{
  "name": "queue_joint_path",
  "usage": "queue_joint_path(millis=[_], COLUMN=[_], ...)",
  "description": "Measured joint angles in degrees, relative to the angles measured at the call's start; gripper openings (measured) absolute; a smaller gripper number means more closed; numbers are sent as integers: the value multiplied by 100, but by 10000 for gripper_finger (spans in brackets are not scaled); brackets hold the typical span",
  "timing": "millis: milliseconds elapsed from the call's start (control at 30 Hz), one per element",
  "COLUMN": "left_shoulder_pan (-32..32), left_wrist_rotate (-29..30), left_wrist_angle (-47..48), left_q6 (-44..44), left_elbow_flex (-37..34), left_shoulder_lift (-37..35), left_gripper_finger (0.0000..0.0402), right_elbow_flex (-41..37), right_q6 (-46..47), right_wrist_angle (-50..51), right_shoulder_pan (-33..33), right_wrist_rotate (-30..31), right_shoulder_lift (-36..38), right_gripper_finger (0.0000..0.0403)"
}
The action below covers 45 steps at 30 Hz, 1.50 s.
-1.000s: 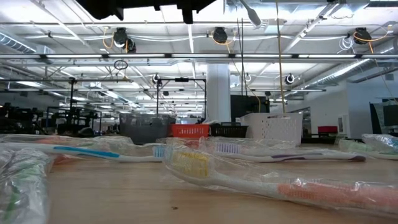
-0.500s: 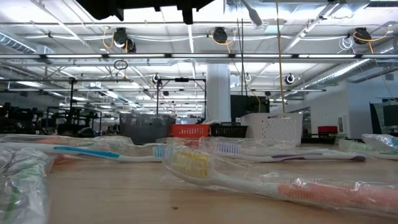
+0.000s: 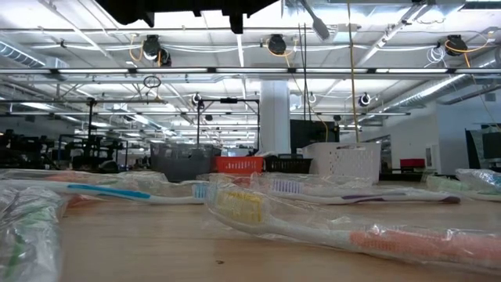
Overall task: Pick & Place Toothbrushes
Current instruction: Put the blue toothbrush into the gray bin
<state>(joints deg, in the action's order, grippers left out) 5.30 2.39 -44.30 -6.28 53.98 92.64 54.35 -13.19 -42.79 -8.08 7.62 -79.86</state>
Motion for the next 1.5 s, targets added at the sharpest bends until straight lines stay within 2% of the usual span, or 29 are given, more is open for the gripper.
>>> queue_joint_path(millis=[233,400,667,1033,1167,1500], left_shoulder_pan=[-2,-7,-7,-117,-400,-1367], left_wrist_rotate=[63,150,1026,2989,3072,3063], left_wrist_angle=[94,336,1579,3855,4454,5257], left_q6=[0,-6,2,428,732,1128], left_elbow_flex=[0,0,-2,0,-2,-2], left_shoulder_lift=[0,-73,-575,-1545,-1702,-1718], left_gripper_finger=[5,4,6,5,7,6], right_elbow_flex=[0,-4,-2,-2,-2,-2], right_q6=[12,40,72,322,487,675], right_wrist_angle=[166,498,1516,1997,2172,2463], right_shoulder_pan=[-82,-157,-361,-504,-507,-516], right_wrist_rotate=[-16,2,155,157,144,134], right_shoulder_lift=[91,333,832,927,922,925], right_gripper_finger=[213,247,253,254,254,254])
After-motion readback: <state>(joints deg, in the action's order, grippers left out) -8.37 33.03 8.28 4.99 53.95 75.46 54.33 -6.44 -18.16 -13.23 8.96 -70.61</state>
